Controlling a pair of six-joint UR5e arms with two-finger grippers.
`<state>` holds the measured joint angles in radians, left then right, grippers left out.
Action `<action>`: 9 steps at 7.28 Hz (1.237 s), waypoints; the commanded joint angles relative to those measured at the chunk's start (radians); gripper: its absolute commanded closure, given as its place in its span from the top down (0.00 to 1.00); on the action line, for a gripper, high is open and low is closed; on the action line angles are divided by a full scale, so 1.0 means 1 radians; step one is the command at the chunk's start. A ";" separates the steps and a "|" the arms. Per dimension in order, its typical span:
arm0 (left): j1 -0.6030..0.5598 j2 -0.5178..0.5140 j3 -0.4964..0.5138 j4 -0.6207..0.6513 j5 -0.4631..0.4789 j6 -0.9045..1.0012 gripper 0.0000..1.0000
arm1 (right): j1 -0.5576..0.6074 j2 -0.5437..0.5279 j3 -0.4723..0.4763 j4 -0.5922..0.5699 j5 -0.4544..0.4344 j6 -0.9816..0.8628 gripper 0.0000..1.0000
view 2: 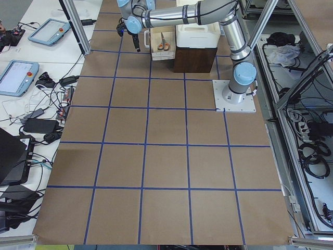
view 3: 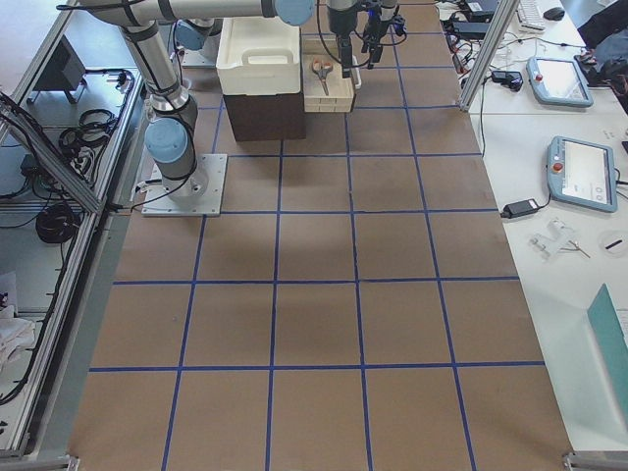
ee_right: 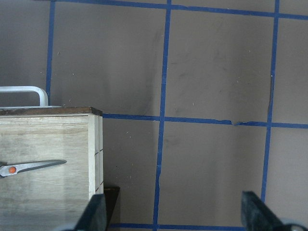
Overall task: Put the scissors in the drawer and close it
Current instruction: 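Move the left gripper over the drawer front while the right gripper rests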
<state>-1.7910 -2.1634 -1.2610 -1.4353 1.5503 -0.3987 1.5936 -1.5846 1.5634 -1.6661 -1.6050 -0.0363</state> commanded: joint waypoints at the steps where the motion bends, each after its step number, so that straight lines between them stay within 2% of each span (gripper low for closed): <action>1: -0.013 -0.015 0.003 0.016 -0.010 -0.041 1.00 | -0.027 -0.012 0.001 0.018 0.016 0.039 1.00; 2: -0.039 -0.022 0.005 0.019 -0.007 -0.048 1.00 | -0.027 -0.015 0.001 0.019 0.013 0.085 1.00; 9: -0.051 -0.012 -0.008 -0.037 0.011 -0.037 1.00 | -0.027 -0.017 0.003 0.019 0.014 0.088 1.00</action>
<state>-1.8409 -2.1822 -1.2661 -1.4499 1.5607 -0.4429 1.5662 -1.6016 1.5657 -1.6475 -1.5906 0.0521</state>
